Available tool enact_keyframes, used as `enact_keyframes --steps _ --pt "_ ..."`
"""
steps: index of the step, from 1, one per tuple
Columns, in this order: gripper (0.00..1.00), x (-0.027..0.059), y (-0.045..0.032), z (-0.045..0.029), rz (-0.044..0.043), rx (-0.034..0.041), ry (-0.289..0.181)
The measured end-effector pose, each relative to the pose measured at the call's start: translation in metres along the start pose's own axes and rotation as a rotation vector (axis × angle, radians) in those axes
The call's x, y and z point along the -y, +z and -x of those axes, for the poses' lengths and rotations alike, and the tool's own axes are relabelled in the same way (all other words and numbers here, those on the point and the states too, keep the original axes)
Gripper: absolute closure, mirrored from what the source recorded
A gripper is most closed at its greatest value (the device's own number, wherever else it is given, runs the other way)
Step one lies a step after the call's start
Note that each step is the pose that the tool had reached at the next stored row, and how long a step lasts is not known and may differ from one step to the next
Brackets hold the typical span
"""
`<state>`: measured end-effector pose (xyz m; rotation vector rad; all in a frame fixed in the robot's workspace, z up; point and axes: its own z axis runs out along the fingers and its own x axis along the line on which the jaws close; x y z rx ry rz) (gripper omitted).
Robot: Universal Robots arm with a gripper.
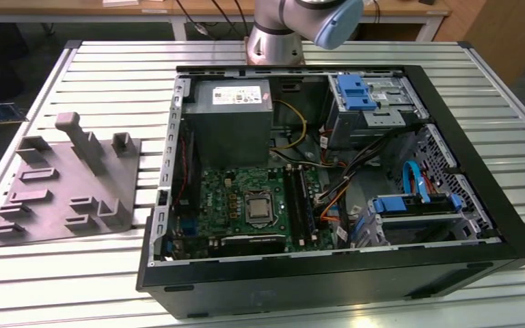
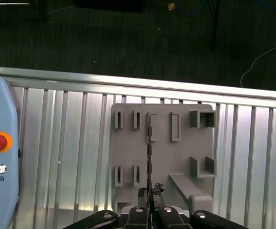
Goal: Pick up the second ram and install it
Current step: 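Pick up the second ram and move it above second insertion slot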
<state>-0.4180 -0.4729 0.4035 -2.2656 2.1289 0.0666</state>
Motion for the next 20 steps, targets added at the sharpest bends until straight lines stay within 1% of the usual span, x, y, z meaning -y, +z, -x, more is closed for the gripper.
enact_keyframes --steps 4,11,20 --pt "0.86 0.0090 -0.0001 -0.0006 0.0001 0.0000 0.000" --pt "0.86 0.0217 -0.0002 -0.0014 0.0001 -0.0001 0.000" --pt "0.86 0.0346 -0.0003 -0.0021 0.0000 -0.0002 0.000"
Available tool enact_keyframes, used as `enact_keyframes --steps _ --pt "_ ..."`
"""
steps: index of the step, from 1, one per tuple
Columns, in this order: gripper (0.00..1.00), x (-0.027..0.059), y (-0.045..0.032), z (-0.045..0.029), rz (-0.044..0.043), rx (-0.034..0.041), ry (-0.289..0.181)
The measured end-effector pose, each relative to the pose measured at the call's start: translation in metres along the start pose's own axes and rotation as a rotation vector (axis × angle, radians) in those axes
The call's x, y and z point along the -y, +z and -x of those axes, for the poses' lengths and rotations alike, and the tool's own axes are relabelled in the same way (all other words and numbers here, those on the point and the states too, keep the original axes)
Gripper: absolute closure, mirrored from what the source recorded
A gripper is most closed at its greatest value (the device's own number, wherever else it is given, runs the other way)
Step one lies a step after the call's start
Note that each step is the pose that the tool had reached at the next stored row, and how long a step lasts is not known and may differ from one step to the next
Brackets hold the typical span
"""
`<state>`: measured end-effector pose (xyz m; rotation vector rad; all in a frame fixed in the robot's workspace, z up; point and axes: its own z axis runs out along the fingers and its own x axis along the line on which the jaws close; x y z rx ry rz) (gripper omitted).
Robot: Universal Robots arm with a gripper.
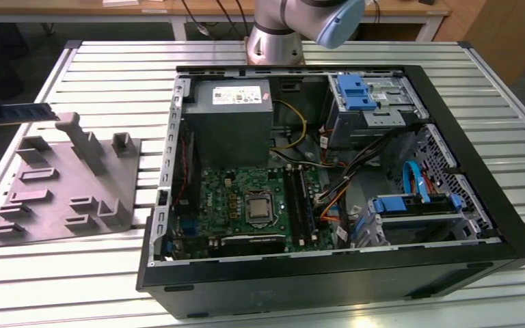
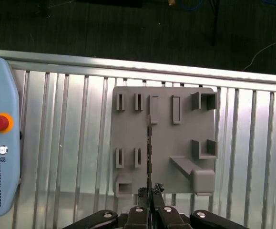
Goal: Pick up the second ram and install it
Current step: 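Pick up the second ram and move it above second insertion slot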
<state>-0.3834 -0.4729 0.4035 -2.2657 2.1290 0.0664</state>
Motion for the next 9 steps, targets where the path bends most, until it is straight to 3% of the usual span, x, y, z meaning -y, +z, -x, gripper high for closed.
enact_keyframes --steps 9 --pt "0.86 0.0157 -0.0001 -0.0010 0.0000 0.0000 0.000"
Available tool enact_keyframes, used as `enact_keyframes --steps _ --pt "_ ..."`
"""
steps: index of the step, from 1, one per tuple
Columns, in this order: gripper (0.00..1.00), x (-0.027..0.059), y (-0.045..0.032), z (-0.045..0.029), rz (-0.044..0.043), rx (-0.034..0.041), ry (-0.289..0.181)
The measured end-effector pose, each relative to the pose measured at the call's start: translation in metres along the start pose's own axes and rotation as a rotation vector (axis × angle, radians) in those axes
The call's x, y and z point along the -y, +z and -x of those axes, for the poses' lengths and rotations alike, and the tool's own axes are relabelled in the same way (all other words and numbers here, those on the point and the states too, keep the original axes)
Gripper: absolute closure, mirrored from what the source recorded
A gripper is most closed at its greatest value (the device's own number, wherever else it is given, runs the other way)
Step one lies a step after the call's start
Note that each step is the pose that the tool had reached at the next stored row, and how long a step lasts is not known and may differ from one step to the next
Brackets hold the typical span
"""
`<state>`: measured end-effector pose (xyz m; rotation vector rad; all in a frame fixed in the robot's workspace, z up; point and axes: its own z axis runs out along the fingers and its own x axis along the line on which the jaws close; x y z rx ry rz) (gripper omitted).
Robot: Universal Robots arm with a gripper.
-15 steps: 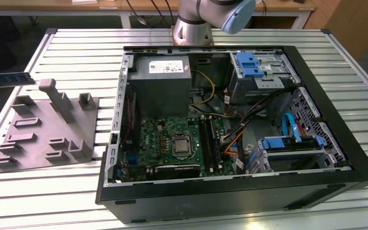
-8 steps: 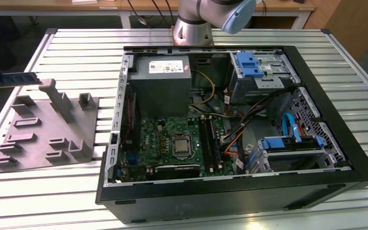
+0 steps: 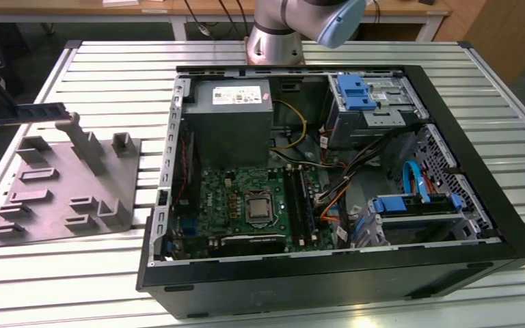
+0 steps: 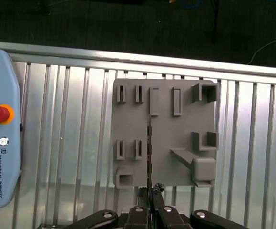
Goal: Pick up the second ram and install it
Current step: 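Pick up the second ram and move it above second insertion slot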
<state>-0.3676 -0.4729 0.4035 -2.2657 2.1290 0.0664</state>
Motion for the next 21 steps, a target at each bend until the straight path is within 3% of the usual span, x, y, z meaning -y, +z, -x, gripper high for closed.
enact_keyframes --steps 21 --pt "0.86 0.0338 -0.0004 -0.0021 0.0001 -0.0001 0.000"
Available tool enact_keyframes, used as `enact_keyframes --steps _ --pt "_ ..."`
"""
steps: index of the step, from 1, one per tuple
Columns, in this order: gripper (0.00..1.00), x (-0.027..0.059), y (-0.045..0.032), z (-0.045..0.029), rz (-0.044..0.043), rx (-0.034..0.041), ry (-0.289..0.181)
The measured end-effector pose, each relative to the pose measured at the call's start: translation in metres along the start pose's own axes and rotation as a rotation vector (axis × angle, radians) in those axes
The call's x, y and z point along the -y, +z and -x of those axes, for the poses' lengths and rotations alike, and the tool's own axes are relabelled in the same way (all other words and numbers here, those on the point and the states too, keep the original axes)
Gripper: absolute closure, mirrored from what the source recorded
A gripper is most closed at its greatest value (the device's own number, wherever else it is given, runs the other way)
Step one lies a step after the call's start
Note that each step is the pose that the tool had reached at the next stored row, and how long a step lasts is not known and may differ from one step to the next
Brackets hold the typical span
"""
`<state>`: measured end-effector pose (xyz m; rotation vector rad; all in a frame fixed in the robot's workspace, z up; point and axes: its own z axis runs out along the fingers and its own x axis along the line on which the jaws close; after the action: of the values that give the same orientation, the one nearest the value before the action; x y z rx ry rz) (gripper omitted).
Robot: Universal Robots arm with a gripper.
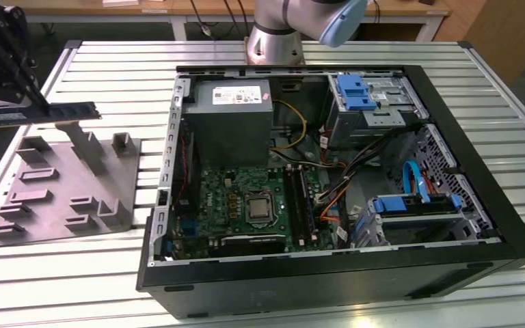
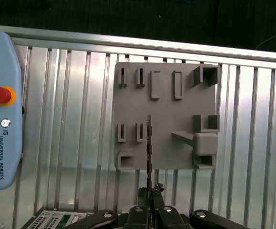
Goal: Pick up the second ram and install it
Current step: 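Pick up the second ram and move it above second insertion slot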
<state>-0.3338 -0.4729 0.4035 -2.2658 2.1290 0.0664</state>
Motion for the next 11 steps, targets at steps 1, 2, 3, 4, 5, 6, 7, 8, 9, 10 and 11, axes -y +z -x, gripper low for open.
enact_keyframes --steps 1,2,3,4,5,6,7,8,9,10,11 --pt "0.86 0.0016 0.0000 -0.0001 -0.0001 0.0001 0.000" --pt "0.86 0.0032 0.0000 -0.0002 0.0000 0.0000 0.000" --pt "0.86 0.0048 0.0000 -0.0003 0.0000 0.0000 0.000" --pt "0.86 0.0064 0.0000 -0.0004 0.0000 0.0001 0.000" --pt "0.86 0.0079 -0.0001 -0.0005 0.0000 0.0000 0.000" --pt "0.86 0.0094 -0.0001 -0.0006 0.0001 -0.0001 0.000" --pt "0.86 0.0110 -0.0001 -0.0007 0.0000 0.0000 0.000" --pt "0.86 0.0127 -0.0001 -0.0008 0.0000 0.0000 0.000" --pt "0.86 0.0144 -0.0001 -0.0008 -0.0001 0.0001 0.000" --pt "0.86 0.0162 -0.0001 -0.0010 -0.0001 0.0001 0.000" --pt "0.86 0.0181 -0.0001 -0.0011 0.0000 0.0001 0.000"
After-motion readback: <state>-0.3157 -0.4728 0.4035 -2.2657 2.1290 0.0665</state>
